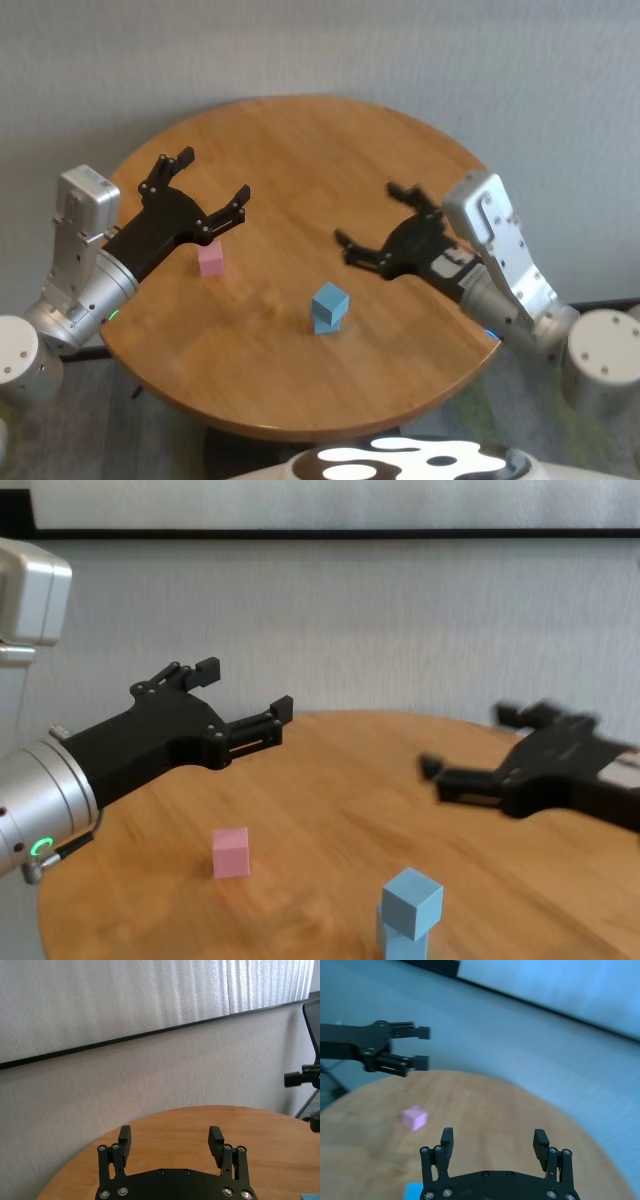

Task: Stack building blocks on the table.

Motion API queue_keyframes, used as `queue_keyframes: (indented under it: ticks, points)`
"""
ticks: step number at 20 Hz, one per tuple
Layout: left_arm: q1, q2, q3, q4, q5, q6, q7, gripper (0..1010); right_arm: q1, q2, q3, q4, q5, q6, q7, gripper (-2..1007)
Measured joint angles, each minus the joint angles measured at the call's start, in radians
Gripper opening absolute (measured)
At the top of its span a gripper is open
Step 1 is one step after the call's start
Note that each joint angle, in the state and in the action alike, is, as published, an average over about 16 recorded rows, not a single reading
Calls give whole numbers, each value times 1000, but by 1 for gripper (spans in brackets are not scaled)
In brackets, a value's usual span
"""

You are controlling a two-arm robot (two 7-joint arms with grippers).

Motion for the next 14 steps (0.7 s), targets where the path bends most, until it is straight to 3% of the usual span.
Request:
queue_keyframes:
  ticks: [4,7,10,14]
  points:
    - [0,0,0,0,0,0,0,1000,-24,-4,21,-6,-69,-80,-70,1005]
    - [0,0,0,0,0,0,0,1000,-37,-12,37,-6,-113,-121,-116,1005]
    - [0,0,0,0,0,0,0,1000,-44,-24,54,-3,-140,-143,-145,1005]
    - [0,0,0,0,0,0,0,1000,-45,-43,76,3,-144,-143,-156,1005]
